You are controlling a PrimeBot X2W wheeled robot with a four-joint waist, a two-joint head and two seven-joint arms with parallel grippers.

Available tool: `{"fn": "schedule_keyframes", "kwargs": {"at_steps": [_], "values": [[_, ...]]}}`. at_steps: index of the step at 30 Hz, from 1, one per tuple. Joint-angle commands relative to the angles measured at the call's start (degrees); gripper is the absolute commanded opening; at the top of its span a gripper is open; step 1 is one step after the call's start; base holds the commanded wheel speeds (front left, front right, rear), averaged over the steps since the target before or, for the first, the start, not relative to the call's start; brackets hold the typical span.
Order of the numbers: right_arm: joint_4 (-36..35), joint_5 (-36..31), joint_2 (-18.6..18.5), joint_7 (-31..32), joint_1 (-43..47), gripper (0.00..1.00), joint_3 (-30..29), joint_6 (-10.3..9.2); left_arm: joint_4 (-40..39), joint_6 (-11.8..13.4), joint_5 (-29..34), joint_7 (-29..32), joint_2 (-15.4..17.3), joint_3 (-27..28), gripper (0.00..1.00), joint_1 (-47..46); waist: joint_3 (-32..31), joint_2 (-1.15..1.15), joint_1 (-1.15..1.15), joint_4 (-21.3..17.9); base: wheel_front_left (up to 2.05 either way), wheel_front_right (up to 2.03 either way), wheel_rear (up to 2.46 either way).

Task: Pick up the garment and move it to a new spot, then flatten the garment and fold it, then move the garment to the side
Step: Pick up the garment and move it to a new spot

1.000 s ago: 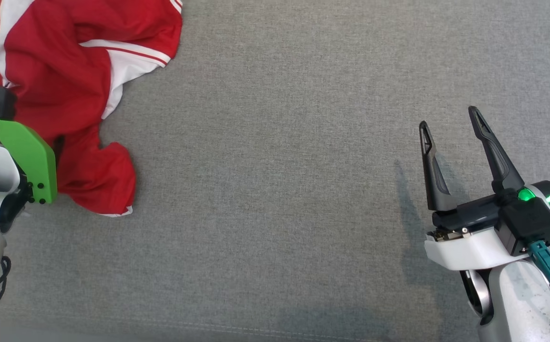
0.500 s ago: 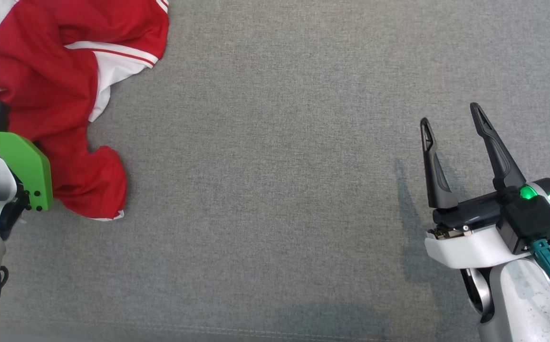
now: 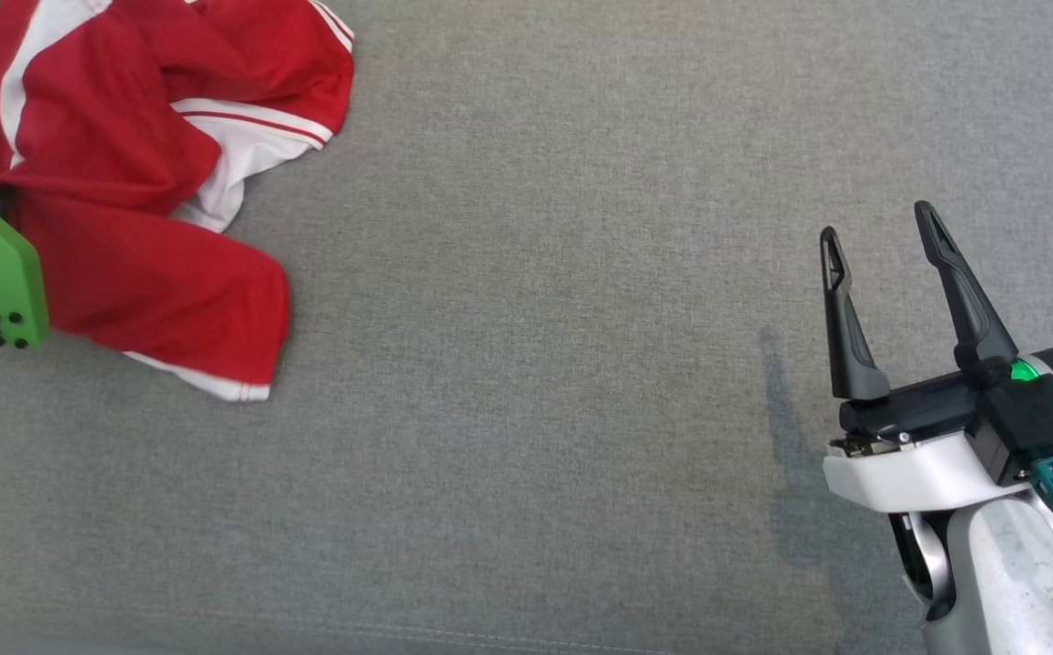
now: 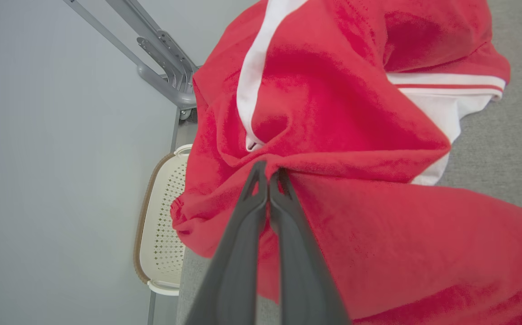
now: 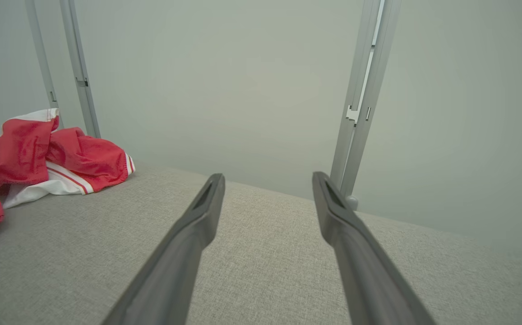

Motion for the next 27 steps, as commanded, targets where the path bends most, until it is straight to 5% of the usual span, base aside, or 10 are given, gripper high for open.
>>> {"fn": "schedule_keyframes", "kwargs": {"at_steps": [1, 19, 27], "values": [[0.2, 0.5, -0.3, -0.2, 0.9, 1.00, -0.1, 0.01, -0.7, -0.1, -0.3, -0.8, 1.2, -0.4, 0.00, -1.4, -1.3, 0.00, 0.00, 0.7, 0.00, 0.00, 0.00], [1.3, 4.5, -0.3, -0.2, 3.5, 1.00, -1.1, 0.01, -10.6, -0.1, 1.1, -3.0, 6.1, -5.6, 0.00, -8.3, -9.7, 0.00, 0.00, 0.8, 0.00, 0.00, 0.00], [1.6, 6.5, -0.3, -0.2, 5.1, 1.00, -1.9, 0.01, -15.9, -0.1, 2.6, -2.5, 4.8, -8.7, 0.00, -12.7, -13.8, 0.00, 0.00, -2.8, 0.00, 0.00, 0.00]]}}
